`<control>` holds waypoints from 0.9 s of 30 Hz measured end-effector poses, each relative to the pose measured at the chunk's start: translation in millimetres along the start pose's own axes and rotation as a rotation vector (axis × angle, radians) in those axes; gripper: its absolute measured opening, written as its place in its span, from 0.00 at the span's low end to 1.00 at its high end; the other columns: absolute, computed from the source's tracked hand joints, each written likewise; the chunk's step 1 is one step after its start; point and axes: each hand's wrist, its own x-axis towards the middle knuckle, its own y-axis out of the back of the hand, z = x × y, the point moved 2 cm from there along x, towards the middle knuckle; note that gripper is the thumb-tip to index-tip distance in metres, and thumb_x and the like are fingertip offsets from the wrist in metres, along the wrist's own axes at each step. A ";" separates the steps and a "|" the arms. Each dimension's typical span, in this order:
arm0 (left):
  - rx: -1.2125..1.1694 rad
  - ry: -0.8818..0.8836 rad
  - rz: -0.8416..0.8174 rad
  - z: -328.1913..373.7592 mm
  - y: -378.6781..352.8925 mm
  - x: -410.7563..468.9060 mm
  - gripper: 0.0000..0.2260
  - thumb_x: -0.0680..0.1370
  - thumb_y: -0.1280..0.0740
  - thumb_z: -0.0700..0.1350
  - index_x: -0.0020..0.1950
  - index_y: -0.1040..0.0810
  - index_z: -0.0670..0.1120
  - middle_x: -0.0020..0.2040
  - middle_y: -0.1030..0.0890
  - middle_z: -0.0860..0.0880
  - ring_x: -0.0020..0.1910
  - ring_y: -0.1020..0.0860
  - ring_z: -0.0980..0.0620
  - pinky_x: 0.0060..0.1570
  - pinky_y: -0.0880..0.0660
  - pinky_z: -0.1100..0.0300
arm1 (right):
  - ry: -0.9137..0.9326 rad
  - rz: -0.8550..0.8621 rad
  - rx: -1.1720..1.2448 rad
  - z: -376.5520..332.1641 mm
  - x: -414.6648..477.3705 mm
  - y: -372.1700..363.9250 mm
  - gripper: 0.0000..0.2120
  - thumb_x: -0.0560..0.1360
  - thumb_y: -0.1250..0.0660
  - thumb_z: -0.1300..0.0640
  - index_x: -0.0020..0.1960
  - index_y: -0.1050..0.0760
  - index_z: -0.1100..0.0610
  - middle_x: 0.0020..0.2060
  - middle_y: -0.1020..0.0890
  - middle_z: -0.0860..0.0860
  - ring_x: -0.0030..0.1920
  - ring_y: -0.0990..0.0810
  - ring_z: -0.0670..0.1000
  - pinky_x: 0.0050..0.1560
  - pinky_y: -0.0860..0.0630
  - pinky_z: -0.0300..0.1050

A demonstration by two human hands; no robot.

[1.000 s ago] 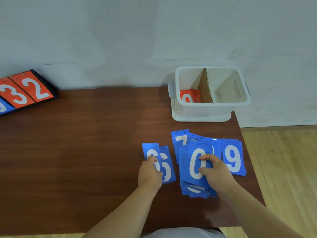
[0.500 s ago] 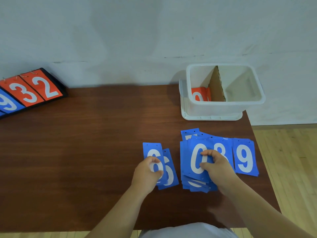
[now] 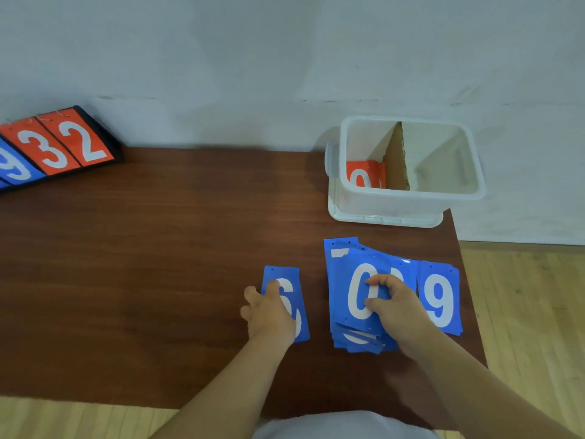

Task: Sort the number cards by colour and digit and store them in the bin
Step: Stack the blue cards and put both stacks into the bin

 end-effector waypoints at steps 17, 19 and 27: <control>-0.784 -0.143 -0.005 56.4 0.6 -66.8 0.14 0.81 0.35 0.38 0.55 0.23 0.59 0.56 0.19 0.55 0.49 0.18 0.56 0.49 0.19 0.56 | 0.003 -0.334 0.341 -16.7 19.7 33.3 0.16 0.76 0.31 0.70 0.57 0.21 0.51 0.57 0.17 0.55 0.52 0.15 0.58 0.49 0.17 0.54; -0.800 -0.190 -0.056 75.3 -1.7 -75.5 0.12 0.83 0.38 0.42 0.57 0.23 0.60 0.53 0.19 0.53 0.45 0.19 0.57 0.45 0.22 0.61 | 0.043 -0.309 0.215 -9.9 19.8 38.3 0.16 0.76 0.29 0.66 0.55 0.21 0.46 0.58 0.18 0.53 0.52 0.15 0.56 0.51 0.16 0.56; -0.680 -0.303 -0.162 124.0 -16.1 -67.1 0.10 0.83 0.41 0.51 0.62 0.27 0.64 0.52 0.20 0.51 0.47 0.22 0.53 0.49 0.24 0.56 | 0.046 -0.188 0.267 18.6 28.6 79.1 0.16 0.75 0.27 0.64 0.55 0.21 0.46 0.57 0.19 0.50 0.51 0.15 0.55 0.53 0.17 0.60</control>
